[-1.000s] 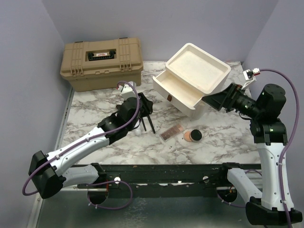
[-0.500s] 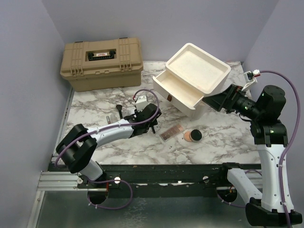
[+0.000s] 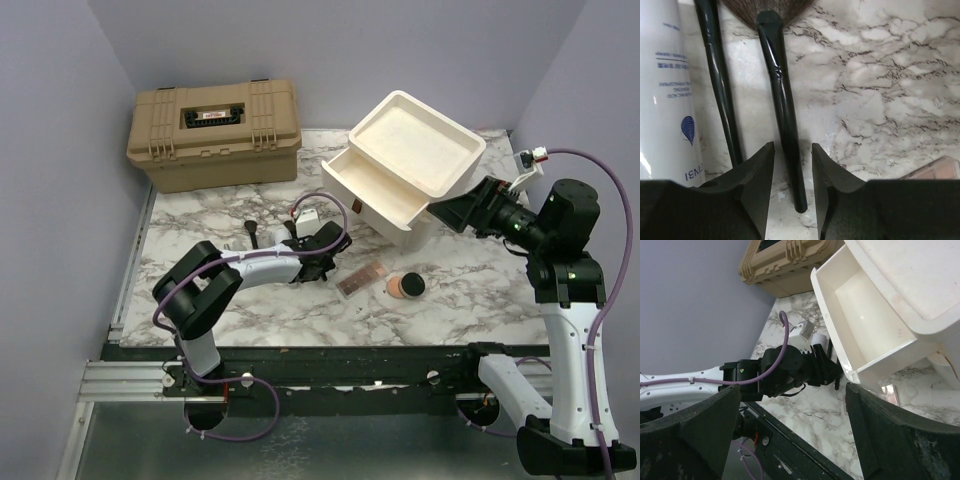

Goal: Organize the makeup
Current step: Pick up the makeup brush from the center of the board.

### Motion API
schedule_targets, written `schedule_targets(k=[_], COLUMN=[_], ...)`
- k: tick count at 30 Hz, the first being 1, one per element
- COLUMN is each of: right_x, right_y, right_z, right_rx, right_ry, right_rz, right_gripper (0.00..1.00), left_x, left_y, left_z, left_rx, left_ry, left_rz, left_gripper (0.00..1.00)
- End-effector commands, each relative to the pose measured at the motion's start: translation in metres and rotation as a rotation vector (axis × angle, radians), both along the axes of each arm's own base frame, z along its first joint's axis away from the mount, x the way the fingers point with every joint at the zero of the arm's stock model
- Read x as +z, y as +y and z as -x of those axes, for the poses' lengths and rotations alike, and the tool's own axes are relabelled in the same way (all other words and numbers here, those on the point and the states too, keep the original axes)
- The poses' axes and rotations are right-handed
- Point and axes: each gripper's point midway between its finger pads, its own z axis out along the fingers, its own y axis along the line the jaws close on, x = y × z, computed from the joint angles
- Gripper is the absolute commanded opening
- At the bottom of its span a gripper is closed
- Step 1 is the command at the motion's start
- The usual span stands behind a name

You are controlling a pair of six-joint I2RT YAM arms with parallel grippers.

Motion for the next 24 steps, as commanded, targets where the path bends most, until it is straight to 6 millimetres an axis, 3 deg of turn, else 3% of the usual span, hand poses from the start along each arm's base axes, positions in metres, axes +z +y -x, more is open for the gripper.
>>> schedule_targets(k=[1, 5, 7, 12, 15, 19, 24], right_x=[-0.005, -0.009, -0.010, -0.011, -0.013, -0.014, -0.010], right_y=[-0.006, -0.007, -0.008, -0.009, -0.010, -0.010, -0.005], right_z=[-0.001, -0.002, -0.002, -0.003, -0.003, -0.002, 0.000], right_rx=[-0.037, -0.047, -0.054, -0.065, -0.070, -0.068, -0.035], right_ry=[0.016, 0.026, 0.030, 0.036, 0.044, 0.049, 0.036], right_rz=[0.032, 0.033, 0.031, 0.034, 0.035, 0.033, 0.016], right_gripper=[0.92, 0.92, 0.92, 0.93, 0.93, 0.93, 0.94], left_x=[-0.012, -0.021, -0.025, -0.030, -0.027, -0.007, 0.038], left_y=[0.003, 0.012, 0.015, 0.022, 0.026, 0.031, 0.034], left_z=[0.004, 0.007, 0.008, 0.012, 0.011, 0.008, -0.002], left_rx=[0.005, 0.001, -0.004, -0.012, -0.013, 0.002, 0.025], left_ry=[0.044, 0.066, 0.078, 0.093, 0.084, 0.026, -0.087], left_rz=[-0.029, -0.088, -0.114, -0.158, -0.174, -0.167, -0.123], left_gripper=[0.34, 0.28, 0.19, 0.14, 0.02, 0.00, 0.00])
